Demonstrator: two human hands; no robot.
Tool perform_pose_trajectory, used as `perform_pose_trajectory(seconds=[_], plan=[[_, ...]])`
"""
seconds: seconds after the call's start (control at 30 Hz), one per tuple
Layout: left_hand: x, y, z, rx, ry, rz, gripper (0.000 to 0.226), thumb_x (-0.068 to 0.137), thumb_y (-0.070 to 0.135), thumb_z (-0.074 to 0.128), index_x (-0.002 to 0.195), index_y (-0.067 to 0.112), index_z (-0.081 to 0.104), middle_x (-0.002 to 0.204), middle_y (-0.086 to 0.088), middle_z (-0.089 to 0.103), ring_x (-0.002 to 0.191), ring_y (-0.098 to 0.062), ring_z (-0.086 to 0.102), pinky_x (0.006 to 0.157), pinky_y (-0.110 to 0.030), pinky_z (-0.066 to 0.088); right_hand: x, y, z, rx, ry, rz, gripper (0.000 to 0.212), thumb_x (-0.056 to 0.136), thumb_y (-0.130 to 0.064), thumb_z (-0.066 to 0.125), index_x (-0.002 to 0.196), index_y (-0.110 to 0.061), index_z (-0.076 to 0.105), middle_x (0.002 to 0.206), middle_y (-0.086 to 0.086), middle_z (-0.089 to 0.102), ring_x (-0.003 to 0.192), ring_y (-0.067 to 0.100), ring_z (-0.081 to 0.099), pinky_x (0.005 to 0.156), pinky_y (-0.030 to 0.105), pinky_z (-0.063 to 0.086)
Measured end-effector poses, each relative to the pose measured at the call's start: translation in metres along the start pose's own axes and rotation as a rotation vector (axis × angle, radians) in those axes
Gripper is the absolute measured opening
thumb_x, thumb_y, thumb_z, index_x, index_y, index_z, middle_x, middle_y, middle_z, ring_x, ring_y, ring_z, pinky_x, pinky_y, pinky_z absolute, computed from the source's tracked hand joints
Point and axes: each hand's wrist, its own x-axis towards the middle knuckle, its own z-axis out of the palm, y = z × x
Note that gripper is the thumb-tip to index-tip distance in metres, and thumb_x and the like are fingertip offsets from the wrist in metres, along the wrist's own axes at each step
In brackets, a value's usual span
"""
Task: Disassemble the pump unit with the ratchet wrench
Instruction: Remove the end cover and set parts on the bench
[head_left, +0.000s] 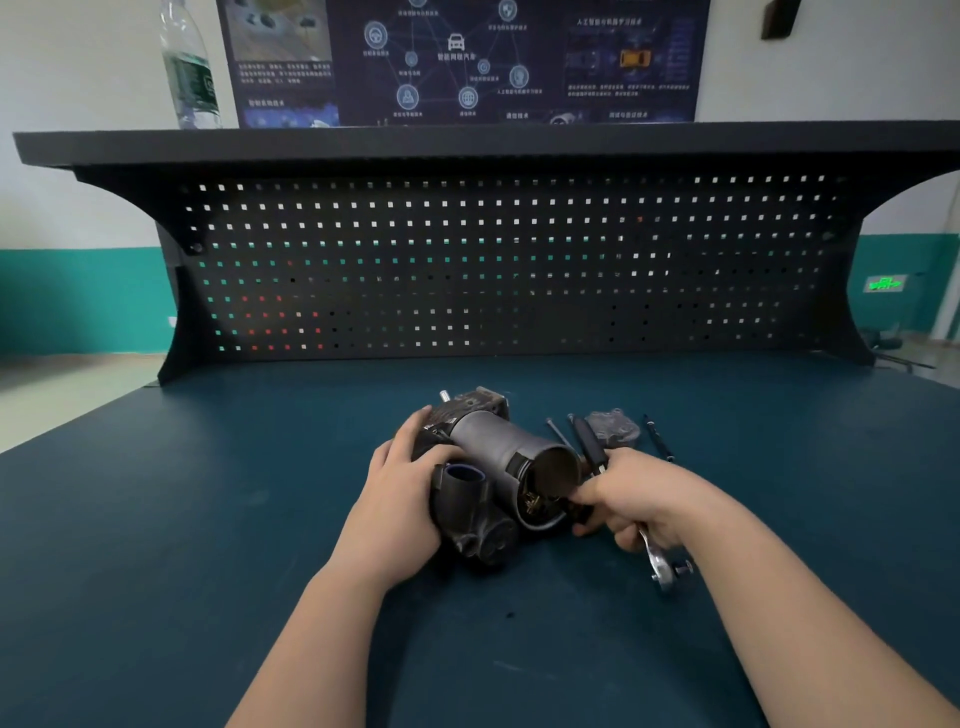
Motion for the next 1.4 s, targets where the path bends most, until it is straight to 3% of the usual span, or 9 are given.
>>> perform_pose_trajectory(seconds=[0.13, 0.3, 0.43, 0.73, 0.87, 1.03, 1.2, 1.3, 1.4], plan=[[0.002, -0.007, 0.000, -0.020, 0.011, -0.002, 0.053, 0.076, 0.015, 0.072, 0.114, 0.047, 0.054, 0.154, 0.023, 0.003, 0.135, -0.014, 0.019, 0.093, -0.026, 0.033, -0.007, -0.008, -0.011, 0.140, 0.121, -0.037, 0.007, 0.096, -0.008, 0.049, 0.096, -0.002, 0.051, 0.067, 0.024, 0.062, 0.027, 0.007, 0.027, 0.033, 0.014, 0.023], [0.007, -0.005, -0.014, 0.017, -0.101, -0.122, 0.063, 0.080, -0.006, 0.054, 0.126, 0.038, 0.057, 0.158, 0.005, 0.015, 0.139, -0.026, 0.019, 0.112, -0.033, 0.023, -0.010, -0.020, -0.027, 0.976, -0.033, -0.175, 0.036, 0.094, -0.021, 0.052, 0.061, -0.007, 0.051, 0.055, 0.009, 0.054, 0.039, 0.010, 0.042, 0.040, 0.020, 0.036], [0.013, 0.034, -0.031, -0.367, 0.293, -0.111, 0.053, 0.083, -0.011, 0.046, 0.097, 0.035, 0.069, 0.119, 0.015, 0.064, 0.115, -0.011, 0.056, 0.097, -0.023, 0.044, -0.007, -0.014, -0.028, 0.892, -0.163, -0.132, 0.053, 0.091, -0.048, 0.048, 0.051, -0.013, 0.051, 0.057, 0.005, 0.049, 0.045, 0.015, 0.038, 0.041, 0.022, 0.026], [0.020, 0.123, -0.004, -0.764, -0.309, 0.014, 0.013, 0.097, 0.013, 0.052, 0.091, 0.020, 0.061, 0.085, -0.003, 0.068, 0.077, -0.005, 0.063, 0.073, -0.018, 0.054, -0.011, -0.020, -0.027, 1.255, -0.175, -0.296, 0.046, 0.089, -0.049, 0.056, 0.070, -0.006, 0.054, 0.059, 0.009, 0.058, 0.041, 0.011, 0.050, 0.040, 0.013, 0.041], [0.031, 0.113, -0.006, -0.523, 0.012, 0.143, 0.014, 0.095, 0.006, 0.053, 0.083, 0.010, 0.060, 0.063, 0.006, 0.055, 0.058, -0.001, 0.050, 0.059, -0.013, 0.040, -0.019, -0.018, -0.034, 0.818, -0.307, -0.184, 0.074, 0.067, -0.081, 0.047, 0.075, -0.009, 0.064, 0.067, 0.004, 0.059, 0.052, 0.011, 0.051, 0.046, 0.019, 0.046], [0.037, 0.098, -0.017, -0.375, 0.160, 0.208, 0.016, 0.097, 0.009, 0.050, 0.087, 0.013, 0.061, 0.069, 0.001, 0.058, 0.069, -0.007, 0.050, 0.064, -0.017, 0.037, -0.036, -0.017, -0.044, 0.244, -0.060, -0.048, 0.082, 0.042, -0.101, 0.030, 0.043, -0.019, 0.039, 0.047, 0.000, 0.038, 0.036, 0.012, 0.030, 0.035, 0.021, 0.028], [0.037, 0.089, -0.021, -0.384, 0.189, 0.190, 0.017, 0.097, 0.013, 0.049, 0.087, 0.018, 0.062, 0.073, 0.004, 0.059, 0.074, -0.009, 0.053, 0.068, -0.019, 0.039, -0.031, -0.019, -0.041, 0.129, 0.580, -0.739, 0.061, 0.076, -0.076, 0.052, 0.059, -0.017, 0.052, 0.057, -0.010, 0.055, 0.056, 0.006, 0.051, 0.064, 0.028, 0.042], [0.039, 0.092, -0.021, -0.312, 0.102, 0.284, 0.018, 0.092, 0.025, 0.045, 0.088, 0.022, 0.063, 0.077, 0.011, 0.059, 0.078, -0.004, 0.054, 0.071, -0.017, 0.040, -0.033, -0.022, -0.022, 0.047, 0.210, -0.876, 0.044, 0.087, -0.065, 0.047, 0.085, -0.025, 0.067, 0.086, -0.014, 0.069, 0.089, 0.004, 0.064, 0.083, 0.022, 0.048], [0.039, 0.093, -0.016, -0.187, 0.021, 0.363, 0.023, 0.091, 0.024, 0.044, 0.094, 0.020, 0.066, 0.077, 0.012, 0.060, 0.079, -0.005, 0.051, 0.079, -0.036, 0.042, -0.035, -0.020, -0.015, 0.100, -0.127, -0.741, 0.043, 0.088, -0.053, 0.043, 0.075, -0.019, 0.065, 0.064, 0.000, 0.063, 0.053, 0.011, 0.058, 0.053, 0.022, 0.046]])
